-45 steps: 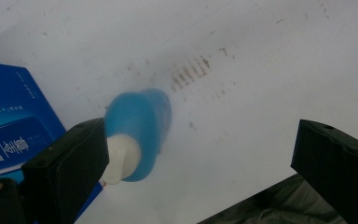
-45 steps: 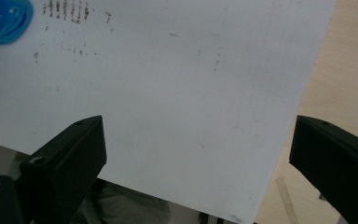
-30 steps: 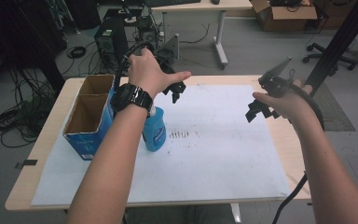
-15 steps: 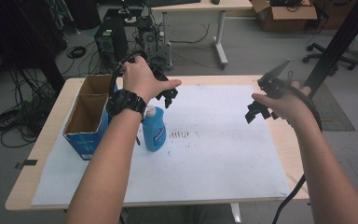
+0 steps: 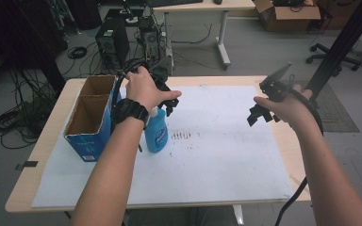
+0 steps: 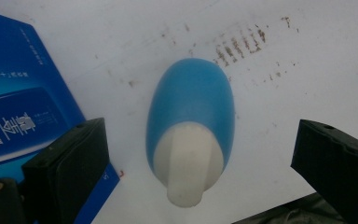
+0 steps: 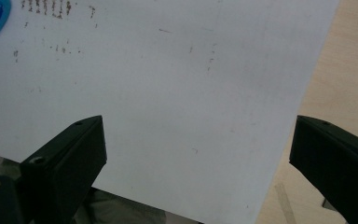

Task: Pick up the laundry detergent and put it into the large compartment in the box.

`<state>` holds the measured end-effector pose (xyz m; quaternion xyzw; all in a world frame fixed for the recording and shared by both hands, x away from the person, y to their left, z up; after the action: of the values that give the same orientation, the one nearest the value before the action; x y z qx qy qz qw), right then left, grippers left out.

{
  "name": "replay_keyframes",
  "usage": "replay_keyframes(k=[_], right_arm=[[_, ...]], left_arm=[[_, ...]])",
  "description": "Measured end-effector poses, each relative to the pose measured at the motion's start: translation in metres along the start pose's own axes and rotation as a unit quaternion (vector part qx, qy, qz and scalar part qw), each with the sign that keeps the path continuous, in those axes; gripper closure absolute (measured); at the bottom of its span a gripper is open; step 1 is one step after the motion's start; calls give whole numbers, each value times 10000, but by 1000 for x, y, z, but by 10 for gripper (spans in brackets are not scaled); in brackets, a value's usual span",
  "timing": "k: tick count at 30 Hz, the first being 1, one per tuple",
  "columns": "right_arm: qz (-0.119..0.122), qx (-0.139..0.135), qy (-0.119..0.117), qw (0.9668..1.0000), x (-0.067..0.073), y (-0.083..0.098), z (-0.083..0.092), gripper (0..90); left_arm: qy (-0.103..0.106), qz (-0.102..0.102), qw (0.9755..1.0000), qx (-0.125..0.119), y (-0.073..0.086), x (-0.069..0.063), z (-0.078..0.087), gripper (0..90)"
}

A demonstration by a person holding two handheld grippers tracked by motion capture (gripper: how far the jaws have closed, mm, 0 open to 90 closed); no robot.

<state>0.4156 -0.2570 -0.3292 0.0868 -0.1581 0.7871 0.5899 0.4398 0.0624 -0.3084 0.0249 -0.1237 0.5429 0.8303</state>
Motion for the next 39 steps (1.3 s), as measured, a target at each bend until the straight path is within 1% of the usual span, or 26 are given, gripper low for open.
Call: replay_keyframes(k=[2, 3, 5, 10, 13, 17, 24, 33, 39], right_arm=[[21, -6, -3, 10000, 0, 0, -1, 39], [24, -2, 0, 10000, 0, 0, -1, 39], [13, 14, -1, 10000, 0, 1, -2, 39], [13, 23, -16, 10000, 0, 1, -5, 39], [50, 25, -18, 10000, -1, 1, -7, 39], [9, 43, -23, 10000, -2, 1, -10, 39], [13, 45, -31, 10000, -3, 1, -13, 39], [36, 57, -51, 10000, -2, 1, -17, 39], [43, 62, -58, 10000, -3, 1, -19, 39]], left_arm=[[11, -4, 10000, 6, 0, -1, -1, 42], [34, -19, 10000, 22, 1, -2, -5, 43], [11, -39, 10000, 46, 1, -2, -7, 43], [39, -36, 10000, 76, 2, -3, -16, 43], [52, -42, 9999, 114, 3, -4, -21, 42], [57, -66, 9998, 158, 5, -4, -27, 43], [39, -115, 9997, 205, 7, -5, -37, 43], [43, -151, 9996, 227, 8, -7, -44, 45], [-23, -174, 9996, 230, 9, -7, -47, 67]])
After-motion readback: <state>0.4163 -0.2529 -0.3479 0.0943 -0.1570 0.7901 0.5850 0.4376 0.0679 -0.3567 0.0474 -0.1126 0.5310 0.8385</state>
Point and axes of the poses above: each handheld gripper's, and its own axes: z roughly backward along the jaws, y roughly out of its underside, x roughly to its left, the point moved 7 cm from there along -z, roughly forward along the jaws, and after that the axes turned 11 degrees about -y, right-handed, at the moved point
